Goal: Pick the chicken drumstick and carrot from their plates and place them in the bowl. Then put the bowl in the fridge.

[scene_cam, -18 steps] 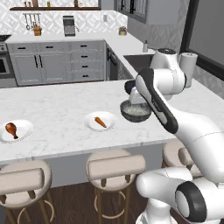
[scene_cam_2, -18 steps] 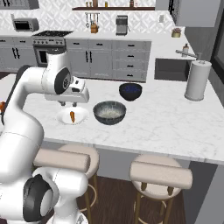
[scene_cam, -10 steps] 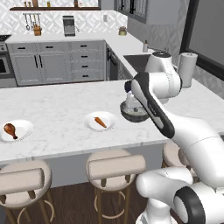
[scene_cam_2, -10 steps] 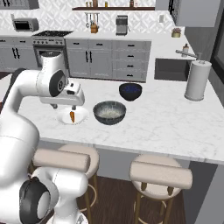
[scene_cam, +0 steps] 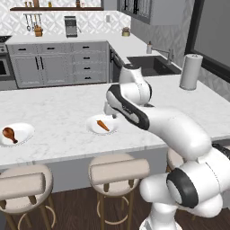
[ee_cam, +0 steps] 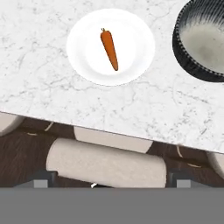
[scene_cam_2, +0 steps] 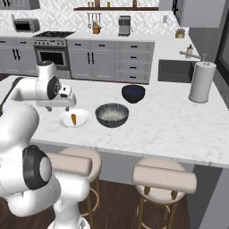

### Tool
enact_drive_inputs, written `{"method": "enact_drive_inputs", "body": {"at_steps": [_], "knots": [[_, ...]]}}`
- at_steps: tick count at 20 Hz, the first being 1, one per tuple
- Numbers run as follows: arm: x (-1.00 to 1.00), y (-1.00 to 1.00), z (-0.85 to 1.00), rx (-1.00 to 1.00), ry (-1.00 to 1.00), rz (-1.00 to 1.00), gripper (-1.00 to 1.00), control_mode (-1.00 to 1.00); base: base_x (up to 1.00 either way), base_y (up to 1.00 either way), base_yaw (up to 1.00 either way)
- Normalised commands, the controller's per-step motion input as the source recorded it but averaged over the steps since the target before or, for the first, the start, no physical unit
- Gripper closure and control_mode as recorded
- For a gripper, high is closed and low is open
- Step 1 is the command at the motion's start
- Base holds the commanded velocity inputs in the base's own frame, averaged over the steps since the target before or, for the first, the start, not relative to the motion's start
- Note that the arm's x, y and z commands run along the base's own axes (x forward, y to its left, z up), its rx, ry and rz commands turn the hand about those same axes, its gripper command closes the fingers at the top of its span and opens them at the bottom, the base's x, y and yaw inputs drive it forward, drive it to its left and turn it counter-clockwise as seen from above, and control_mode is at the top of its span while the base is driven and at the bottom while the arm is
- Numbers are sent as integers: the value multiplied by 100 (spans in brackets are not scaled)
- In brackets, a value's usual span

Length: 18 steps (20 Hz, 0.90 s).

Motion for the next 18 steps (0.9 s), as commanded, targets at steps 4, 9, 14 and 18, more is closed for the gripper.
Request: {"method": "enact_drive_inputs", "body": {"at_steps": [4, 9, 14, 18], "knots": [[100, 45, -81, -6, 2, 11, -100, -100, 0, 0, 0], [100, 1, -64, -4, 6, 10, -100, -100, 0, 0, 0], [99, 16, -44, -1, 4, 6, -100, -100, 0, 0, 0], [83, 30, -47, 0, 0, 1, -100, -100, 0, 0, 0]]}}
